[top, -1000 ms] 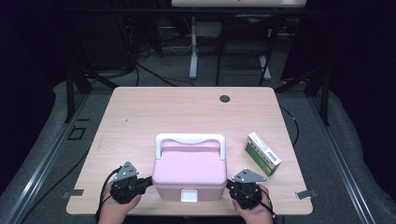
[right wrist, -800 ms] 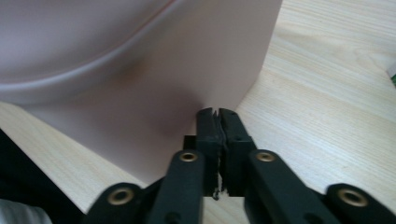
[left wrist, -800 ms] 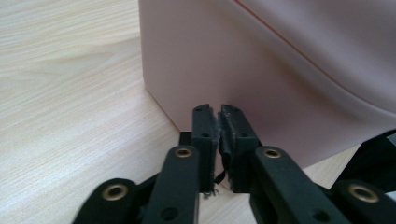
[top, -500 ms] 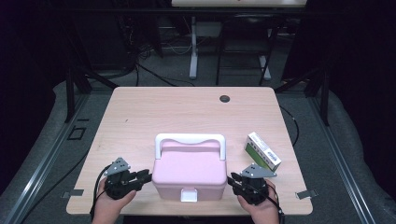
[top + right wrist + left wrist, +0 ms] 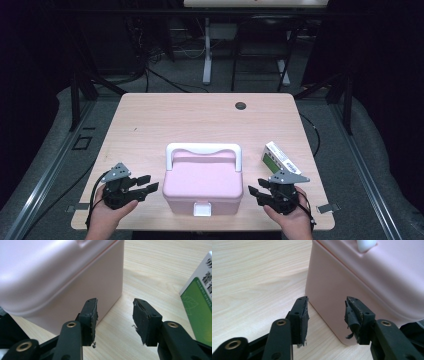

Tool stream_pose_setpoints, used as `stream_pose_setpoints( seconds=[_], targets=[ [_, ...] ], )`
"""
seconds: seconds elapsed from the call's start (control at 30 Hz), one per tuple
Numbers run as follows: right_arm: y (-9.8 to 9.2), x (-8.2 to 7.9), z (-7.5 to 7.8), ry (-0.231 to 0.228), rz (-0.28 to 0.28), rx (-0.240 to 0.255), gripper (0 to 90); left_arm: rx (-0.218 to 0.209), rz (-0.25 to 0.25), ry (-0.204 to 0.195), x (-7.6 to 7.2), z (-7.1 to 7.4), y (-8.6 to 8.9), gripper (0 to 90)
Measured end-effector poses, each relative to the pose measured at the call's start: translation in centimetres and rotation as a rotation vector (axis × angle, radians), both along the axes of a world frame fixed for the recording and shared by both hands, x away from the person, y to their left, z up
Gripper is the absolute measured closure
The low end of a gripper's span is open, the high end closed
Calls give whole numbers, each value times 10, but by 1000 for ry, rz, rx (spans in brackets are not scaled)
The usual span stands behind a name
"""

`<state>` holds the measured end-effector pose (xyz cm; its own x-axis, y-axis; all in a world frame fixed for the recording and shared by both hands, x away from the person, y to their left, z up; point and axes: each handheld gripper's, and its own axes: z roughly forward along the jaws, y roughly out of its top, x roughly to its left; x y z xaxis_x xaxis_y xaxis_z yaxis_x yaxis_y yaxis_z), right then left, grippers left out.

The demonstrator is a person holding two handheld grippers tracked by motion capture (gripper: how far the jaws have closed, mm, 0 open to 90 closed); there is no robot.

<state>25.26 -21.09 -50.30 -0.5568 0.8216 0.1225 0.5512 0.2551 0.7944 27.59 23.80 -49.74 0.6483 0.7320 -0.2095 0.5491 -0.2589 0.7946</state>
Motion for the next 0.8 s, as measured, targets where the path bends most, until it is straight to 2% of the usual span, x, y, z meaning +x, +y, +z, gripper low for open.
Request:
stream_pose_setpoints(
  seconds=[0.1,0.2,0.3,0.33,0.37,0.4,0.43,0.57,0.8],
  targets=[
    [-3,4,11,3,1,13,546,-3,-6,8,3,11,3,517],
    [-4,8,23,0,6,4,546,-14,-11,3,6,17,3,520],
    [-2,11,35,-3,23,6,546,-15,-21,6,12,32,1,531],
    [-2,11,35,-3,23,6,546,-15,-21,6,12,32,1,531],
    [1,14,45,-15,37,8,546,-20,-26,1,15,42,-2,532],
    [1,14,45,-15,37,8,546,-20,-26,1,15,42,-2,532],
    [3,16,53,-20,48,8,549,-15,-34,-4,18,50,-5,532],
    [9,22,67,-25,61,7,563,-12,-44,-21,25,65,-13,522],
    [23,33,84,-51,94,-1,563,-16,-60,-37,32,78,-24,519]
  ],
)
